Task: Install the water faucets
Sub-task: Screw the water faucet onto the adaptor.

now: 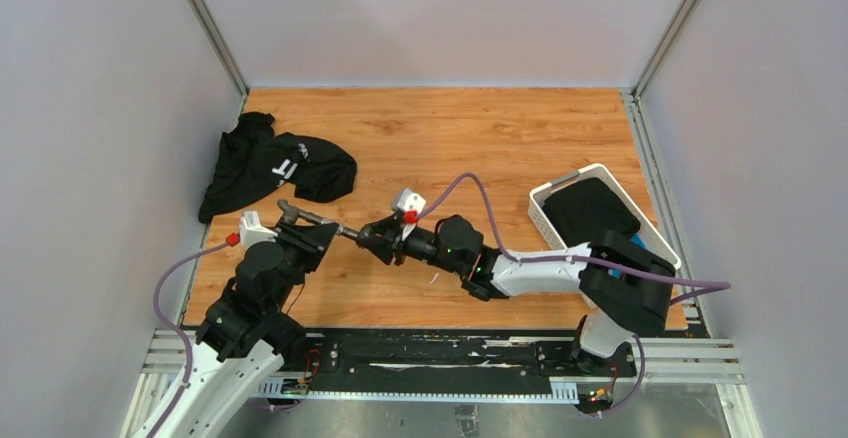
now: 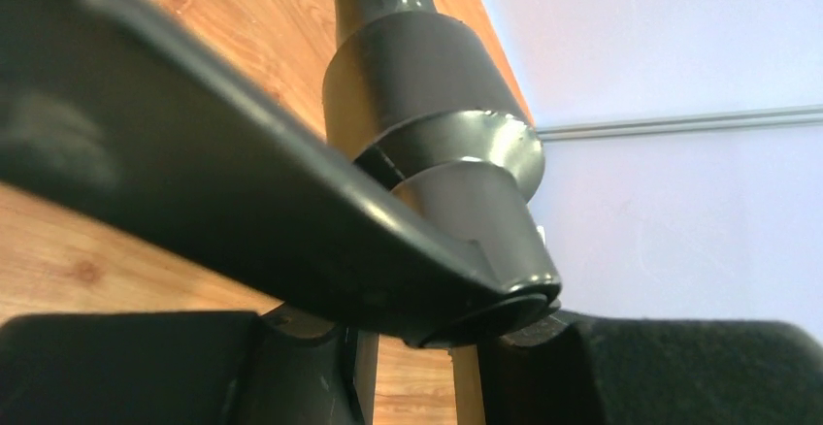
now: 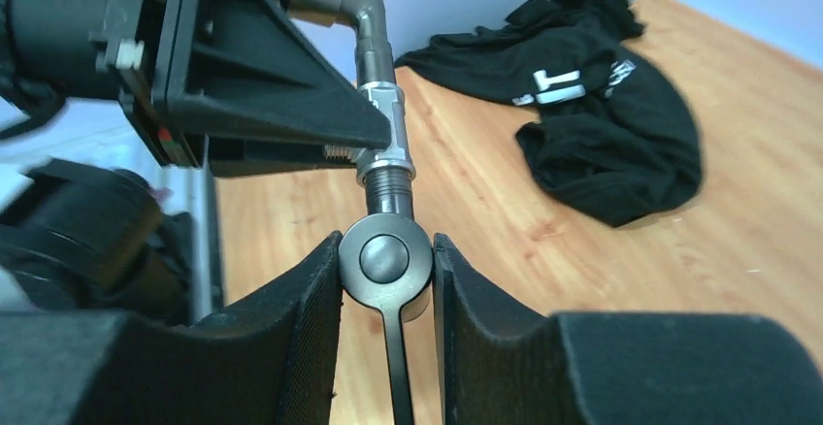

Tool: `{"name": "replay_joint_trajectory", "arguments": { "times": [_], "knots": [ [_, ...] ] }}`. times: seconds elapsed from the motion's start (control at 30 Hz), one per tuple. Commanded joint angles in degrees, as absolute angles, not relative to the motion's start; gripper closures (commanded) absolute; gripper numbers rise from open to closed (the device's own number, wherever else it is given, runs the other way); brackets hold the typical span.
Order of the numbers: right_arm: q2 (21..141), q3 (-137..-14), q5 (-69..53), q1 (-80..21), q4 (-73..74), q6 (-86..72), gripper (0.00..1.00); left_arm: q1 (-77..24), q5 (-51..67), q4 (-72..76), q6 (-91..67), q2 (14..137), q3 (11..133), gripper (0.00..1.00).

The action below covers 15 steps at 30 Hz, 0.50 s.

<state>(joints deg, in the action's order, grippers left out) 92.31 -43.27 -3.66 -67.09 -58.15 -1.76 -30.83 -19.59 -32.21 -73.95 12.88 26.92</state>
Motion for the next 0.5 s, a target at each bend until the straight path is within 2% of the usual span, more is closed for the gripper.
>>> {"name": "replay_joint_trajectory", "arguments": {
  "times": [0.0, 0.1, 0.17, 0.27, 0.33, 0.4, 0.47],
  "knots": [
    [91.66, -44.20, -22.56, -59.93, -58.65, -30.20, 1.00, -30.58, -16.67, -21.02, -72.92, 11.04, 23.60, 1.00],
    [95.58, -47.34, -35.79, -54.49, -62.20, -48.52, 1.00, -30.67, -13.37, -14.05, -72.38, 10.84, 20.33, 1.00],
    [100.03, -49.26, -43.37, -52.18, -70.84, -61.70, 1.00, -30.66, -12.82, -13.03, -72.04, 10.86, 19.53, 1.00],
    [106.91, -48.95, -44.76, -50.57, -86.69, -81.35, 0.99, -30.67, -13.28, -13.45, -71.59, 10.28, 19.21, 1.00],
    [111.11, -49.38, -45.42, -49.83, -91.42, -86.93, 0.86, -30.67, -13.62, -13.60, -71.47, 10.01, 19.25, 1.00],
    [111.27, -47.59, -43.84, -49.75, -91.44, -85.56, 0.73, -30.66, -13.87, -13.66, -71.48, 9.78, 19.27, 1.00],
    [109.45, -44.43, -40.81, -49.39, -88.62, -82.11, 0.49, -30.67, -13.84, -14.10, -71.41, 9.93, 19.61, 1.00]
  ]
}}
